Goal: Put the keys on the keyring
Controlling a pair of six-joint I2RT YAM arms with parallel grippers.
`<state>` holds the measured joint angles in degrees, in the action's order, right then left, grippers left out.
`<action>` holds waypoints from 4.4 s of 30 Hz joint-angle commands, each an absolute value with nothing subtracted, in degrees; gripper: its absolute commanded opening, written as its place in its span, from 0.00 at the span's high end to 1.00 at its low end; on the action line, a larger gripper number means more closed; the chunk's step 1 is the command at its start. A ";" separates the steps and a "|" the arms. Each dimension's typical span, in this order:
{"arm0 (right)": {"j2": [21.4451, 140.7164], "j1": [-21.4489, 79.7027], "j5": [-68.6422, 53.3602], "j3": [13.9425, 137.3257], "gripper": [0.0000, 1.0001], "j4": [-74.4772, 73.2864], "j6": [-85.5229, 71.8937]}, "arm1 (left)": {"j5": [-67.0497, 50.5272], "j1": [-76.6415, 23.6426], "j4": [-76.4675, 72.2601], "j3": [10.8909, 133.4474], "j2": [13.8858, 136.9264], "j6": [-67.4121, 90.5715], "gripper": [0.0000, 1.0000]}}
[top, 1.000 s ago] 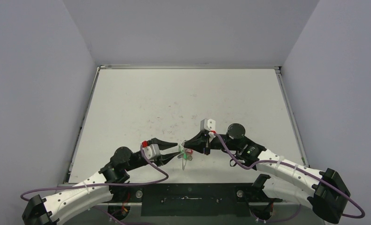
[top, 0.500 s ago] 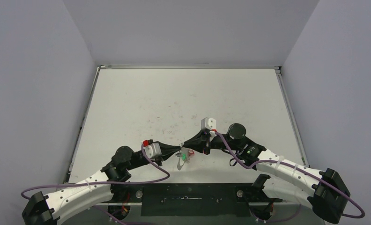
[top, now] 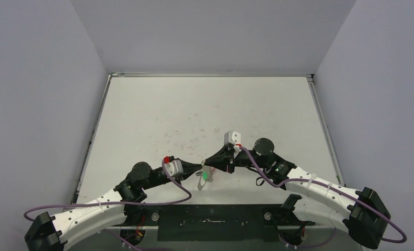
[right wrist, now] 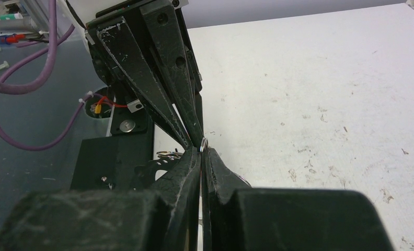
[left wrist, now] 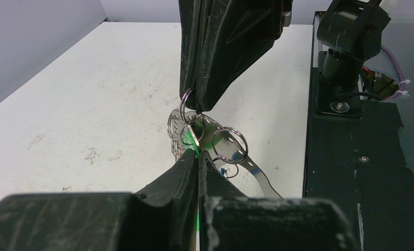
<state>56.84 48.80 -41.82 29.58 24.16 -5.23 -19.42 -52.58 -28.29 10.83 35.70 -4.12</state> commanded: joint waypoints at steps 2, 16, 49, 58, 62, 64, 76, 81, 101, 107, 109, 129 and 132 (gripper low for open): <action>56.40 48.96 -43.20 30.41 1.00 32.96 -5.80 | -19.76 -52.85 -24.61 12.10 35.63 -5.71 1.00; 57.26 48.96 -46.49 29.24 1.00 34.18 -6.18 | -17.92 -52.82 -29.83 10.74 26.64 -5.84 0.73; 58.12 49.04 -47.99 30.19 1.00 30.27 -4.20 | -23.28 -52.87 -35.29 14.52 35.37 -1.71 1.00; 57.13 49.04 -45.36 32.32 0.77 20.56 1.32 | -19.98 -52.83 -25.31 17.11 32.30 -0.72 1.00; 55.97 49.04 -44.55 35.33 0.61 12.37 6.87 | -19.19 -52.82 -15.34 21.23 32.87 -2.20 1.00; 55.61 49.04 -43.87 36.87 0.55 8.23 9.59 | -19.24 -52.88 -9.76 23.96 33.85 -3.32 1.00; 56.28 49.09 -44.04 40.77 0.50 0.19 16.10 | -19.95 -52.92 17.56 40.74 44.37 -11.71 1.00; 57.30 49.11 -45.36 40.81 0.61 0.98 15.88 | -21.99 -52.95 20.76 43.60 47.81 -13.03 1.00; 63.47 49.83 -48.22 39.68 0.73 10.63 10.98 | -25.05 -53.00 17.96 43.14 50.30 -12.92 1.00; 64.53 49.94 -49.90 39.96 0.75 9.97 11.36 | -24.71 -53.00 17.67 43.13 50.21 -12.99 1.00; 64.84 49.92 -50.28 40.30 0.75 9.23 11.56 | -24.62 -53.00 17.51 43.08 50.17 -13.08 1.00; 61.99 49.97 -47.10 38.29 1.00 13.36 8.89 | -17.54 -53.01 14.52 37.80 42.63 -10.92 0.77; 61.26 49.92 -45.93 36.58 1.00 18.52 5.44 | -15.72 -53.02 12.11 34.88 38.37 -10.02 0.75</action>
